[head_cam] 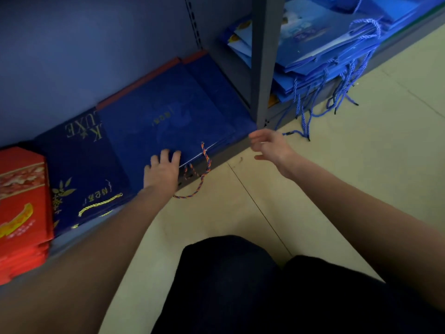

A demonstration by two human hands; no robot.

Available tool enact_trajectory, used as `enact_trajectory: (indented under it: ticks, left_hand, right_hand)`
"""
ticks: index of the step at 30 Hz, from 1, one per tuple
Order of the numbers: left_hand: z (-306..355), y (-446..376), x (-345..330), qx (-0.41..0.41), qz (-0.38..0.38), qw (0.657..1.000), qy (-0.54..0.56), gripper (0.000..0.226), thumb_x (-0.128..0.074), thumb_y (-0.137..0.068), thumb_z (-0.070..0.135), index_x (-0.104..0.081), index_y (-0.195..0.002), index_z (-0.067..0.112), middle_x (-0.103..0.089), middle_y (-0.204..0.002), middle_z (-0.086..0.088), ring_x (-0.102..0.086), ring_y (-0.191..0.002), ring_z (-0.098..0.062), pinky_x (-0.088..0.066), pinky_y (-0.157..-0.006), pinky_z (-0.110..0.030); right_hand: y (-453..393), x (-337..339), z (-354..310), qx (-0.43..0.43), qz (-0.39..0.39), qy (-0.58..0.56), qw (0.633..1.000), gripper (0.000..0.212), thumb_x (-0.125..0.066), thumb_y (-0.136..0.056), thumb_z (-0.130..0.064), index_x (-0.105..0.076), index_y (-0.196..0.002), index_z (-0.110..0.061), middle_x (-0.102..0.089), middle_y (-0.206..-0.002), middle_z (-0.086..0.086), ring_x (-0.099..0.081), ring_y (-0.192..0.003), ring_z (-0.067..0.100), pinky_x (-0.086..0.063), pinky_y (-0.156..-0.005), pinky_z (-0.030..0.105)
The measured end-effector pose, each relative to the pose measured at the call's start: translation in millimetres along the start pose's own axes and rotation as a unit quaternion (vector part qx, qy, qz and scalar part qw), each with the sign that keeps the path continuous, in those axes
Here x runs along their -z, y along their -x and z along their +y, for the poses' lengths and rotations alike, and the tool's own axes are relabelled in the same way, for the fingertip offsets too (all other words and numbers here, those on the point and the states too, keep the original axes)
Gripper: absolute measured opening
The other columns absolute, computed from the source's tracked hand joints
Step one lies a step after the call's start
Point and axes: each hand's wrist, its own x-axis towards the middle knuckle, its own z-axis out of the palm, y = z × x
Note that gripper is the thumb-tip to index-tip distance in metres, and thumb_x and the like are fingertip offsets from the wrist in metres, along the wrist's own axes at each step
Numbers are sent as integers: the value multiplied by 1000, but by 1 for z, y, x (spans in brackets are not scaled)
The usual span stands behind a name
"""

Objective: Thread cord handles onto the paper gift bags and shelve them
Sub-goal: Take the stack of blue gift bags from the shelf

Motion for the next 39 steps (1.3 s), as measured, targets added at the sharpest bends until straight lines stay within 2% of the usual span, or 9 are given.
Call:
enact_trajectory:
  ticks: [5, 10, 18, 22, 26, 29, 33, 36, 39]
  left_hand:
    - [-35, -10, 21, -69, 100, 992, -38, 40, -57, -85, 25, -47, -122, 14, -54, -117, -9, -54, -105, -30, -33, -90, -39]
    - [-72, -2, 40, -63, 271, 950, 144, 22, -63, -85, 20, -60, -102, 6, -62, -97, -16, -55, -93, -36, -44, -75, -45]
    - [-94, -13, 48, -102, 208, 919, 318, 25, -68, -83, 28, -64, -99, 10, -63, -94, -9, -59, -85, -21, -45, -79, -33]
    - [-106, -21, 56, -58, 207, 877, 430, 21, -67, -85, 25, -64, -102, 14, -60, -85, -1, -51, -65, 8, -38, -69, -14]
    - [-89, -13, 45, -33, 48, 884, 464, 22, -64, -86, 20, -57, -107, 16, -58, -94, -4, -54, -79, -13, -44, -77, -23]
    - [-60, -11, 42, 47, -125, 850, 510, 24, -49, -96, 27, -58, -110, 10, -59, -107, -8, -54, -98, -21, -46, -84, -30]
    - [-23, -21, 55, -4, -28, 915, 403, 20, -50, -94, 14, -64, -107, 10, -62, -110, -7, -56, -105, -22, -40, -86, -23]
    - [22, -21, 77, -78, 20, 893, 443, 19, -48, -92, 6, -64, -100, 13, -65, -107, -7, -61, -97, -20, -45, -87, -25]
    - [67, -19, 100, -164, 39, 864, 474, 21, -45, -91, 3, -61, -96, 14, -66, -103, -7, -64, -87, -18, -50, -81, -28]
  right_hand:
    - [-18, -49, -4, 81, 15, 111, 990, 30, -52, -86, 5, -58, -114, -3, -56, -106, 6, -56, -104, 23, -44, -98, 31]
    - [-27, -70, -25, 247, 98, 108, 958, 35, -51, -81, 11, -60, -111, -3, -45, -96, 5, -49, -87, 12, -41, -82, 8]
    - [-28, -69, -32, 333, 105, 90, 933, 45, -44, -80, 15, -58, -118, -3, -43, -99, -1, -52, -97, 15, -45, -96, 25]
    - [-26, -57, -57, 384, 78, 88, 916, 61, -39, -75, 11, -49, -130, -12, -45, -125, -1, -45, -121, 11, -36, -101, 17]
    - [-28, -50, -54, 325, 85, 198, 921, 52, -41, -79, 14, -60, -121, -10, -47, -133, 5, -43, -126, 21, -35, -107, 31]
    - [-19, -38, -36, 247, 79, 237, 936, 39, -42, -86, 11, -64, -113, -4, -50, -133, 10, -45, -125, 24, -32, -105, 22]
    - [-6, -8, -21, 202, 93, 216, 951, 41, -40, -86, 11, -64, -112, -9, -57, -122, 10, -53, -110, 20, -39, -92, 21]
    - [0, 30, -19, 129, 157, 114, 972, 34, -42, -89, 8, -62, -114, -2, -59, -97, 5, -53, -77, 7, -44, -78, 20]
    - [4, 72, -27, 106, 206, 43, 972, 24, -49, -91, -1, -59, -113, -4, -55, -97, 4, -52, -78, 10, -45, -81, 30]
